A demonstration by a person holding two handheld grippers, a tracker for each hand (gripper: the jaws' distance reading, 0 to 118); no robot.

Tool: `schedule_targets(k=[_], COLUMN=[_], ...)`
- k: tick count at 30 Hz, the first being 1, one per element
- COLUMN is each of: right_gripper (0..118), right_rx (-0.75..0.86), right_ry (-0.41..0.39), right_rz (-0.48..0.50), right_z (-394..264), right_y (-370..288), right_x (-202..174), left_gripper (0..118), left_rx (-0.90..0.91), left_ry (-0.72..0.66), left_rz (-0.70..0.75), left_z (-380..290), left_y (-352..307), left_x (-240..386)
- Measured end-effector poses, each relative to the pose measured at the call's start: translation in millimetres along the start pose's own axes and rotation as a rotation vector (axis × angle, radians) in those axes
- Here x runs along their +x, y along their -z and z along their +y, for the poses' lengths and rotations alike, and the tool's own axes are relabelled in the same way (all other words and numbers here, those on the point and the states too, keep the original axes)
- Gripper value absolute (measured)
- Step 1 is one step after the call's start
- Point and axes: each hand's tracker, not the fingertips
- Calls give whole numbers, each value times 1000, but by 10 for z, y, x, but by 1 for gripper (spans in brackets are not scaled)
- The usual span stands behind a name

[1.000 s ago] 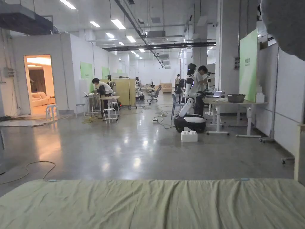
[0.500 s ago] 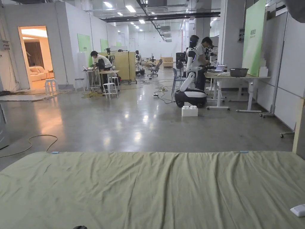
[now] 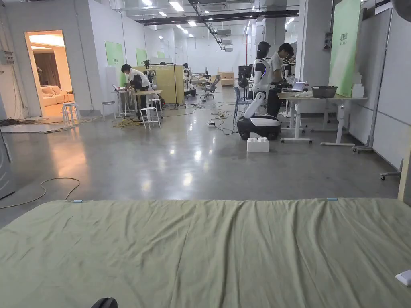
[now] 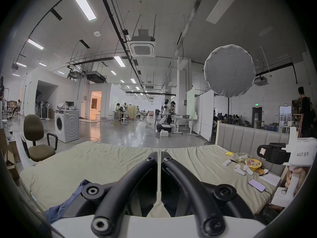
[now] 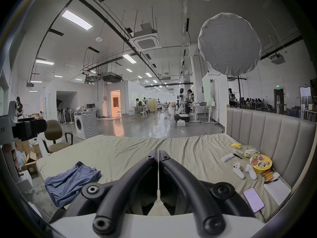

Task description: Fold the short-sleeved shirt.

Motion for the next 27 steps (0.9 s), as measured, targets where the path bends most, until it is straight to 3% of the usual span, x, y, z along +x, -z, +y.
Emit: schedule_targets(k=[5, 6, 11, 13, 15, 17, 22, 27], right_gripper=[2, 2, 2, 2, 2, 2, 2, 2], right_rx=[-21, -25, -101, -126, -165, -243, -320, -427], right_ry=[19, 16, -15, -15, 7, 69, 83, 96], right_rz=[12, 14, 14, 10, 15, 21, 53, 20], right_z=[-40, -54, -174, -259, -351, -473, -689, -881], right_y=[4, 2, 37, 65, 107, 172, 270, 261], right_x=[23, 22, 4, -4, -8, -7, -9, 65], left_gripper=[4, 9, 42, 65, 81, 82, 84, 84], left_rx=[-18, -29, -135, -197, -278, -331, -502, -675], left_ry=[-62, -53, -13, 32, 53, 39, -134, -317], left_rz=[-7, 10, 31, 83, 98, 126, 132, 182], left_z=[-64, -83, -223, -345, -486, -670, -1255, -1947], left_y=[20, 24, 18, 51, 152, 284, 812, 1518], left_x=[-117, -156, -494, -697, -929, -1181, -1787, -2341])
